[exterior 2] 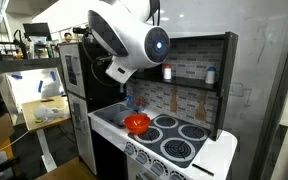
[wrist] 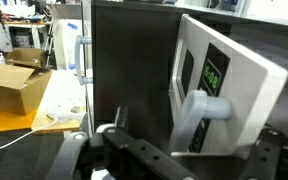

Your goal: Open the microwave

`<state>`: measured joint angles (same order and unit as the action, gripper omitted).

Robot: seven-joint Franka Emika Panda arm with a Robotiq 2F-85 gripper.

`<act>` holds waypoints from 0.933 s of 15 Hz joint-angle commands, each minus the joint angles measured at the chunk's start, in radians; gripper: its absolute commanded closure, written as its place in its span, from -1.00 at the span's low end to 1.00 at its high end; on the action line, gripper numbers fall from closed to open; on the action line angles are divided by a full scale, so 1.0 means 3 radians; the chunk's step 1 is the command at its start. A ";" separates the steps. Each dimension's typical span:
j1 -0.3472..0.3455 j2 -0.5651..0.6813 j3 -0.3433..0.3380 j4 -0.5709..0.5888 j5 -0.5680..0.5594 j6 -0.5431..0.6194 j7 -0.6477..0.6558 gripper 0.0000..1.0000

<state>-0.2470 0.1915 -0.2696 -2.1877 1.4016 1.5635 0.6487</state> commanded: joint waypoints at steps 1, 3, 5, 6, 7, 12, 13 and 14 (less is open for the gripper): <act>-0.0013 -0.0159 -0.0019 -0.0155 -0.0134 -0.0063 -0.0002 -1.00; -0.0011 -0.0279 -0.0022 -0.0306 -0.0163 -0.0044 -0.0024 -1.00; -0.0012 -0.0422 -0.0024 -0.0473 -0.0201 -0.0030 -0.0048 -1.00; -0.0014 -0.0489 -0.0024 -0.0551 -0.0220 -0.0024 -0.0056 -1.00; -0.0016 -0.0569 -0.0024 -0.0644 -0.0235 -0.0014 -0.0064 -1.00; -0.0040 -0.0863 -0.0023 -0.0961 -0.0274 -0.0006 -0.0093 -1.00; -0.0042 -0.0916 -0.0019 -0.1017 -0.0278 -0.0007 -0.0099 -1.00; -0.0044 -0.0958 -0.0014 -0.1055 -0.0283 -0.0009 -0.0100 -1.00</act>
<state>-0.2470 -0.0467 -0.2782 -2.4644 1.3362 1.5605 0.6334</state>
